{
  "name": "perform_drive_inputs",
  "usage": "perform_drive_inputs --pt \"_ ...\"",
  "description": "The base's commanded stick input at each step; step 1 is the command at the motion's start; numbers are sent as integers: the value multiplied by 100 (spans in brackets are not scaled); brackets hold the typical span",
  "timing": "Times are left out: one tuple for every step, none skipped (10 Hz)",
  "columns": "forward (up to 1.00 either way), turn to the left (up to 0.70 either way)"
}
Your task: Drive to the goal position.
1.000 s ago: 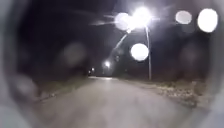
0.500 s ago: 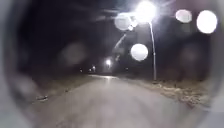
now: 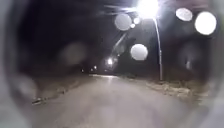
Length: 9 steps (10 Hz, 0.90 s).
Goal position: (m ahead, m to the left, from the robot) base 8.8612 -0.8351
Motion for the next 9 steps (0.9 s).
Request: perform_drive_inputs --pt "100 8" --pt "100 7" --pt "100 6" --pt "100 6" --pt "100 6" --pt "100 6" --pt "100 5" --pt "100 5" --pt "100 5"
